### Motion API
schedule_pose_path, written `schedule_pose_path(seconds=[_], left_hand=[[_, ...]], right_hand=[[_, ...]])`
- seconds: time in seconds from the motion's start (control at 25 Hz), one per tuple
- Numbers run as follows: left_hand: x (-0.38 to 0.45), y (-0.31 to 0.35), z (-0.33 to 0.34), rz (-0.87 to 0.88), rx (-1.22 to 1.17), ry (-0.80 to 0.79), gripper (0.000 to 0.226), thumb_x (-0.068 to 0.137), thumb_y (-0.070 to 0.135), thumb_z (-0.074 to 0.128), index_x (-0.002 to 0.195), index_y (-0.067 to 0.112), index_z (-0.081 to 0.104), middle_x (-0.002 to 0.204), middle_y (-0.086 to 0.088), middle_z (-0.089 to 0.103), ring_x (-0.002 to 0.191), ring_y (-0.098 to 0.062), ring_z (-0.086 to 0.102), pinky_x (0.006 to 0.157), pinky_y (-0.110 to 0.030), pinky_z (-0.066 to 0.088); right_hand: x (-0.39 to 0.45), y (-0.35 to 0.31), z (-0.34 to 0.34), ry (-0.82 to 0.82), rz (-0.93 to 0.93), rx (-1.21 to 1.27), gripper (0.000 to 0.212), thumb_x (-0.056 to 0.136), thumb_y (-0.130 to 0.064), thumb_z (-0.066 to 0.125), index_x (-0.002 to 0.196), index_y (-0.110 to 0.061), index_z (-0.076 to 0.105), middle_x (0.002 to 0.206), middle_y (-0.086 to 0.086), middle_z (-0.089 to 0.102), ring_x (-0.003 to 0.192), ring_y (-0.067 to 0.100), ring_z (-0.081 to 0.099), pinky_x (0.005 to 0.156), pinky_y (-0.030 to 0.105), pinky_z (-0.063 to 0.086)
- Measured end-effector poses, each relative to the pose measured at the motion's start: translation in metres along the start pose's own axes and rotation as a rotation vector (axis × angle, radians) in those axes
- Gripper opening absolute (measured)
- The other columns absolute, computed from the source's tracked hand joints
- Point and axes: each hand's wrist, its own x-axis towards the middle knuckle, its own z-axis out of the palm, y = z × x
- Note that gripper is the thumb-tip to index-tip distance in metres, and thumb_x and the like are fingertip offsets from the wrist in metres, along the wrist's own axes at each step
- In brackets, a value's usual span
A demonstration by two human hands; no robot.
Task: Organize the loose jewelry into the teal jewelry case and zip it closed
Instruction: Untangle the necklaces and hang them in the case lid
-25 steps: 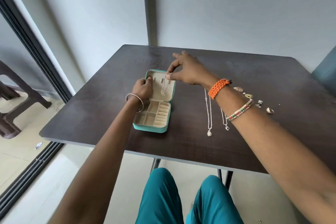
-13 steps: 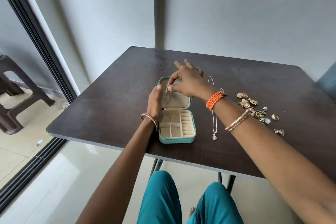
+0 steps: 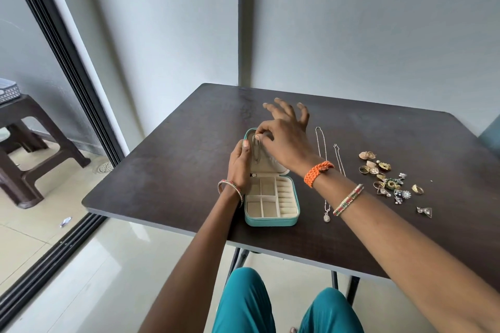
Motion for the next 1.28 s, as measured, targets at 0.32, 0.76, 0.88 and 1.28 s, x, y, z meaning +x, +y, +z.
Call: schedule_pose_path(seconds=[0.32,0.76,0.88,1.28], left_hand=[[0.0,-0.002,0.001,0.024,0.006,-0.026,0.028,0.088,0.04,0.039,0.086,0.019,0.057,0.087,-0.011,0.053,0.085,-0.024,0.046,0.077,-0.042,0.04],[-0.002,0.0,0.002,0.04,0.014,-0.018,0.027,0.087,0.04,0.04,0.086,0.02,0.058,0.086,-0.012,0.054,0.083,-0.025,0.047,0.075,-0.042,0.041],[-0.002,-0.001,0.001,0.045,0.035,-0.01,0.027,0.088,0.04,0.039,0.084,0.022,0.058,0.085,-0.012,0.053,0.081,-0.025,0.046,0.074,-0.042,0.041],[-0.003,0.0,0.002,0.077,0.052,-0.004,0.025,0.088,0.04,0.038,0.085,0.023,0.057,0.089,-0.012,0.052,0.083,-0.023,0.046,0.074,-0.04,0.041]], right_hand=[[-0.004,-0.007,0.005,0.096,0.001,-0.195,0.008,0.08,-0.023,0.068,0.076,-0.024,0.074,0.135,0.006,0.055,0.13,0.026,0.042,0.108,0.051,0.005],[-0.01,-0.014,0.007,0.244,-0.002,-0.325,0.01,0.066,-0.017,0.081,0.068,-0.021,0.071,0.11,0.005,0.065,0.114,0.027,0.054,0.103,0.053,0.018],[-0.012,-0.016,0.007,0.274,-0.015,-0.347,0.02,0.063,-0.011,0.081,0.074,-0.02,0.067,0.104,0.003,0.064,0.114,0.026,0.054,0.104,0.053,0.019],[-0.01,-0.008,0.003,0.185,-0.011,-0.19,0.019,0.069,-0.014,0.08,0.078,-0.018,0.063,0.097,0.003,0.061,0.108,0.026,0.053,0.104,0.051,0.017]])
